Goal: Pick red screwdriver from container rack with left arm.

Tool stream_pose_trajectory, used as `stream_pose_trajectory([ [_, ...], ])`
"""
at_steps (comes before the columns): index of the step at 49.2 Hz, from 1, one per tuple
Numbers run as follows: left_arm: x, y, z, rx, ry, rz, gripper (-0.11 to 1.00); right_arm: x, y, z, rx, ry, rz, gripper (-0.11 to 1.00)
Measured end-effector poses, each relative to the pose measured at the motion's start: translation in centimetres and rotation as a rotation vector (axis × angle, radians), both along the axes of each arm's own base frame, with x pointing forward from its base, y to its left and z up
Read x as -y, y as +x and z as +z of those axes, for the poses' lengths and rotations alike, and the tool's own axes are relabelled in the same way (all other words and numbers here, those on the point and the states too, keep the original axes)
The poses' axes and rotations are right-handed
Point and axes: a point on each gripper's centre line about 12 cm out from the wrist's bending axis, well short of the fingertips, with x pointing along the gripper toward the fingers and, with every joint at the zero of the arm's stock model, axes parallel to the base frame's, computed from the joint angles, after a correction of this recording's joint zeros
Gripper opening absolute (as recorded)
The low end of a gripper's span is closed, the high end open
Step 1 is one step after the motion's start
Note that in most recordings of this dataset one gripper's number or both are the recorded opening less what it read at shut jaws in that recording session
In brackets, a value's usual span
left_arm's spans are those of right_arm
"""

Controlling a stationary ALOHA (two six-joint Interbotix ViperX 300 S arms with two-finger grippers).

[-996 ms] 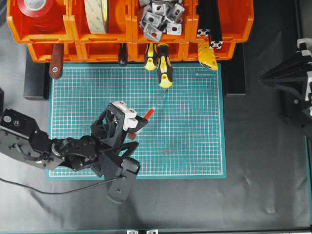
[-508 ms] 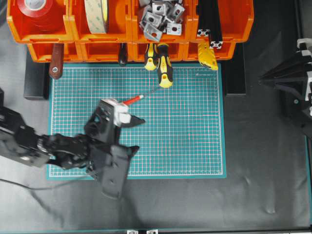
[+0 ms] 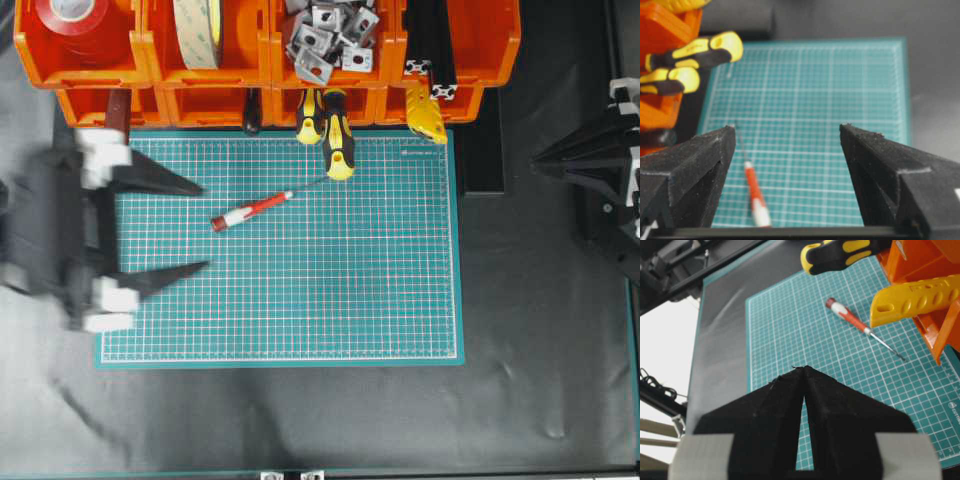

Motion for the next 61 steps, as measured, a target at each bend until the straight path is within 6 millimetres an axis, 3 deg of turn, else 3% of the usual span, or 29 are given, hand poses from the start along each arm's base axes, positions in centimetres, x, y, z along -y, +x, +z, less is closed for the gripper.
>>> stream_pose_trajectory([
  [13,-2.2,-6.0,1.8,0.142,-0.11,-0.024,0.81,0.0,0.0,0.2,0.014,-0.015,0.001,0.0],
  [31,-4.4,-11.3,1.4,0.252,-0.169,-0.026,0.79,0.1,0.5,3.1,0.27,-0.159,0.019,0.0],
  [39,-4.8,-12.2,1.1,0.271,-0.177,-0.026,0.78,0.1,0.5,3.5,0.299,-0.183,0.023,0.0],
  [61,-4.8,-12.3,0.3,0.254,-0.188,-0.022,0.78,0.0,0.5,3.9,0.34,-0.276,0.039,0.0],
])
